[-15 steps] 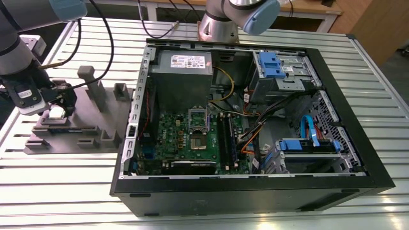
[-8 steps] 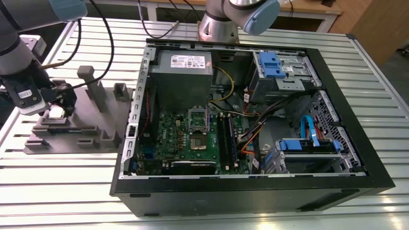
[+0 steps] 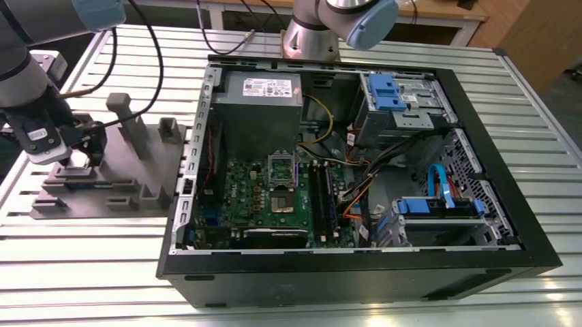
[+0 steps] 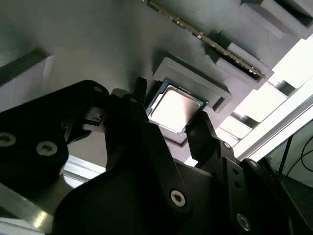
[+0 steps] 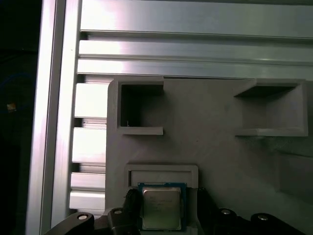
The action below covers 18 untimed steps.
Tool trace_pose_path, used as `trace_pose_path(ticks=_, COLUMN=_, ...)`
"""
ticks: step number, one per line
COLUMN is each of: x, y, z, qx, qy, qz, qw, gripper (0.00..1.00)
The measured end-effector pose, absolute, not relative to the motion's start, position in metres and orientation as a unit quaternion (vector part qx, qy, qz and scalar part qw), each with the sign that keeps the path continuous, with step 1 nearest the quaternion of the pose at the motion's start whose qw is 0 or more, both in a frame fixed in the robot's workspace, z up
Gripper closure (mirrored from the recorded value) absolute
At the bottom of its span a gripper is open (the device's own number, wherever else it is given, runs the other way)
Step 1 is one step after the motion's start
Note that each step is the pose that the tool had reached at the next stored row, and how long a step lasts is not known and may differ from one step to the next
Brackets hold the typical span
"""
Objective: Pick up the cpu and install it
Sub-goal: 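Pick up the cpu and move it towards the insertion slot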
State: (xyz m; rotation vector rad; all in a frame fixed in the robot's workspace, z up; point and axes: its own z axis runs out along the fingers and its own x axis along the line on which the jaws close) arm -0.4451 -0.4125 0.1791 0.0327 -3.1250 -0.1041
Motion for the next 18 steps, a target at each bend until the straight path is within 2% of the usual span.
trace_pose_path(ticks=18, x=-0.4463, y=-0.4158, z=0.1799, qx=0.01, qy=-0.999, qz=-0.033, qw=0.007, gripper=0.4)
